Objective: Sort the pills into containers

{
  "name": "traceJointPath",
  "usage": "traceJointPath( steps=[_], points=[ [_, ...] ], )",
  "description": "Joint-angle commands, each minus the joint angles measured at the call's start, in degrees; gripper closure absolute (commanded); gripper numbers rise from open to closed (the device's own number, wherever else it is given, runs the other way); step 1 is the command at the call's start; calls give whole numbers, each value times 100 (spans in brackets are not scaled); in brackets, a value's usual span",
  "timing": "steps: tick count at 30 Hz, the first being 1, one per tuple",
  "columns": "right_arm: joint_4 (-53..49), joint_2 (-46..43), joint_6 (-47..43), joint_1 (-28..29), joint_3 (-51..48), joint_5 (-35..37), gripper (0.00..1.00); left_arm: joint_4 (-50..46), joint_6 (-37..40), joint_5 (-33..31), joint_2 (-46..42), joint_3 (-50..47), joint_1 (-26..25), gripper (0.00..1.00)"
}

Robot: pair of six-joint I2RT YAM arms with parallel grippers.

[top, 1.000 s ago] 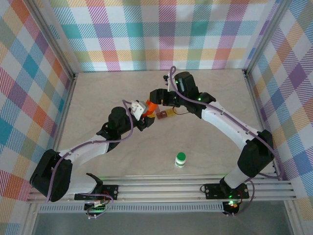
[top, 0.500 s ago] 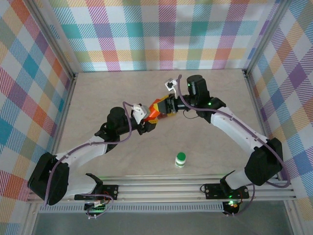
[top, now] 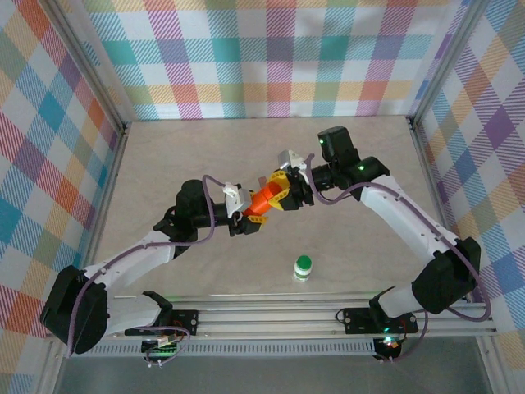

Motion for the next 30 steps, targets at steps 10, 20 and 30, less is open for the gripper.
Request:
traceJointPath(
  steps=[10,20,30],
  points=[
    [-1706,254,-1611,-14,1038,-582,60,-218,193,406,-149,72,48,100],
    [-726,12,-555,-14,628,-8,0,-109,170,145,-218,-18,48,100],
    [1701,-385,4111,0,223,1906,1,555,-129,-1587,-97,-216,40,100]
  ],
)
